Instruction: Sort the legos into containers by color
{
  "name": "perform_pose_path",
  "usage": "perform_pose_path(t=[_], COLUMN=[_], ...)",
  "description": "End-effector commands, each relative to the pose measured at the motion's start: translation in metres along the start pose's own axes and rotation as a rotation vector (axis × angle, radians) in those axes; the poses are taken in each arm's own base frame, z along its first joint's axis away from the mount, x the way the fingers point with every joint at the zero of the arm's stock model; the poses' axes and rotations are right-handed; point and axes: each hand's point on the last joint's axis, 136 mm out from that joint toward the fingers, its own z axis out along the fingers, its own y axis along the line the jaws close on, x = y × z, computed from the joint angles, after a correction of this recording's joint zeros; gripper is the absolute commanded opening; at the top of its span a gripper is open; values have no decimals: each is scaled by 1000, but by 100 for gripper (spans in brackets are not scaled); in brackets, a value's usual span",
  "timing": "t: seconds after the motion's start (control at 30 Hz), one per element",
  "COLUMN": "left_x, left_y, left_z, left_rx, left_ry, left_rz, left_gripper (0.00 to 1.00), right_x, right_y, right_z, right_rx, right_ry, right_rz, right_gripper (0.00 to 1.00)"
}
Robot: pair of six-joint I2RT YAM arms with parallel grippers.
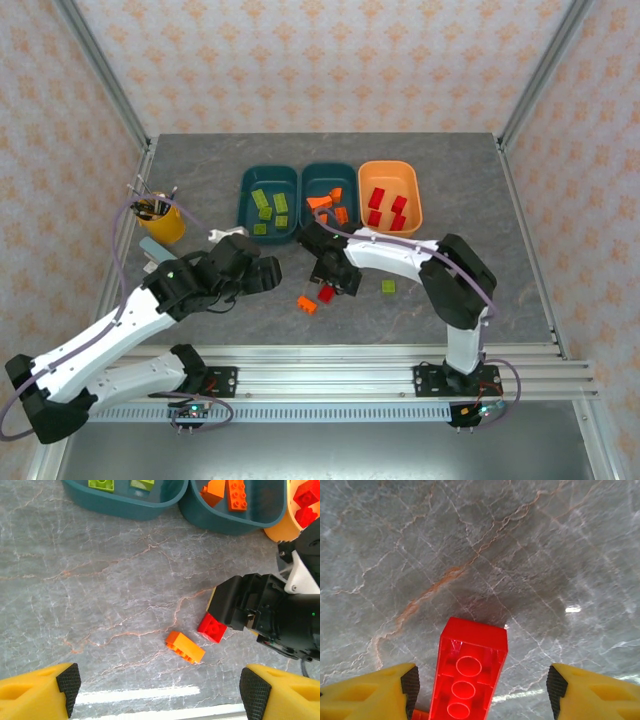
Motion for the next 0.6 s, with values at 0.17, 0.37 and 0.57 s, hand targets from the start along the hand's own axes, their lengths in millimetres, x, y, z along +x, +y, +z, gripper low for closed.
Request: perform_pose_path(t=[0.17, 0.37, 0.57], left_x=[3, 7, 4], left_y=[1, -8, -33], left_z=[5, 13, 24], left_rx=[-3, 21, 72], left_ry=[1, 28, 48], left_rz=[-22, -9, 5], left_gripper=[86, 85, 85], right_x=[4, -6, -40], right_y=[4, 4, 0], right_z=[17, 7, -37], right_rx=[13, 15, -9], right_ry=[14, -47, -183], right_rz=[97, 114, 88], right_gripper=[54, 30, 23])
